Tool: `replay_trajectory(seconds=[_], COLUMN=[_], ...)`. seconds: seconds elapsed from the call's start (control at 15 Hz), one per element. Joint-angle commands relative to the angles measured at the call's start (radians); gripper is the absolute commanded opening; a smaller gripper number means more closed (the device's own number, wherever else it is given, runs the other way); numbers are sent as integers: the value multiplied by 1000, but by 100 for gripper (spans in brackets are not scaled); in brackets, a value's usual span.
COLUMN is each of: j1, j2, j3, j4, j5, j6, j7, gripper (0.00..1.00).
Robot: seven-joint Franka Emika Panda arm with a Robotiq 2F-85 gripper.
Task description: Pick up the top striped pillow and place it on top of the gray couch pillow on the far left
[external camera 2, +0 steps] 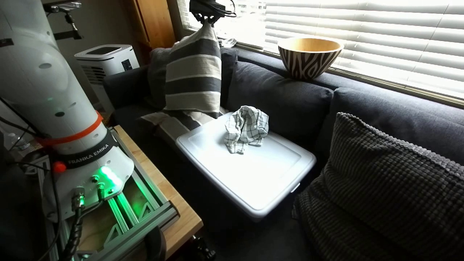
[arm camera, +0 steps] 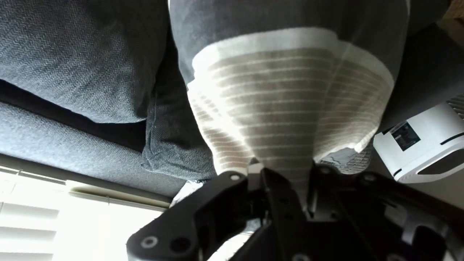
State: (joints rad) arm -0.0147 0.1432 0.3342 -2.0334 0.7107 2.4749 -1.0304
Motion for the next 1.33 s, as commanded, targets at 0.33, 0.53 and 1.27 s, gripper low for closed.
replay_trajectory(seconds=[0.33,0.53,1.27], j1=[41,73,166], j2=[-8,-28,88], j3=[-64,-88,-71], j4=[-15,68,616], j5=[6,-140,-480], j6=[-5,-26,-213], j7=[-1,70,257], gripper=[3,3,3])
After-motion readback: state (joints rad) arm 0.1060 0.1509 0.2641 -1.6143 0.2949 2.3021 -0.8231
